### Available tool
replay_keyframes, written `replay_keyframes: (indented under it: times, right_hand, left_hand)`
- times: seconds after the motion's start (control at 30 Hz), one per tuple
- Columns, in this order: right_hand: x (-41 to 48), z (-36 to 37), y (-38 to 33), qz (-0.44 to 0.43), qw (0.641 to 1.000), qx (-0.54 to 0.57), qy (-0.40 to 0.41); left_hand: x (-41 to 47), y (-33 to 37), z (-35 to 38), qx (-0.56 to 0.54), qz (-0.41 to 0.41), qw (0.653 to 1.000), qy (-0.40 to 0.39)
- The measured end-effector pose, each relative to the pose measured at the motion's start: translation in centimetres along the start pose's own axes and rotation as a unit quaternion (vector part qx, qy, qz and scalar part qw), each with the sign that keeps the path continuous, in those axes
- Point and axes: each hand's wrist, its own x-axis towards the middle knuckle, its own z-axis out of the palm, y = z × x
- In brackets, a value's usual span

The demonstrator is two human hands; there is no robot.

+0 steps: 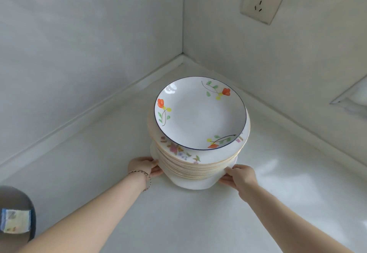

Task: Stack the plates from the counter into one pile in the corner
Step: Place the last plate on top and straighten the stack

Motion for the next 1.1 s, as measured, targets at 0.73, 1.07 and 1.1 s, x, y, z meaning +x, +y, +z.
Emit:
replay_keyframes:
  times: [0.73,1.07,1.1]
  right_hand:
    - [11.6,7.0,-12.9,-0.029,0.999,-0.002,-0.019]
    - [14.7,8.7,-15.9,-0.026,0.999,-0.014,-0.013]
    - [14.8,8.8,-15.8,-0.025,0.999,-0.018,-0.010]
  left_hand:
    - [10.2,11.8,6.5,-0.028,0.013,1.000,0.007]
    - [12.8,14.4,7.5,-0.015,0.048,0.999,-0.018]
    - [13.1,14.4,7.5,-0.012,0.048,0.999,-0.015]
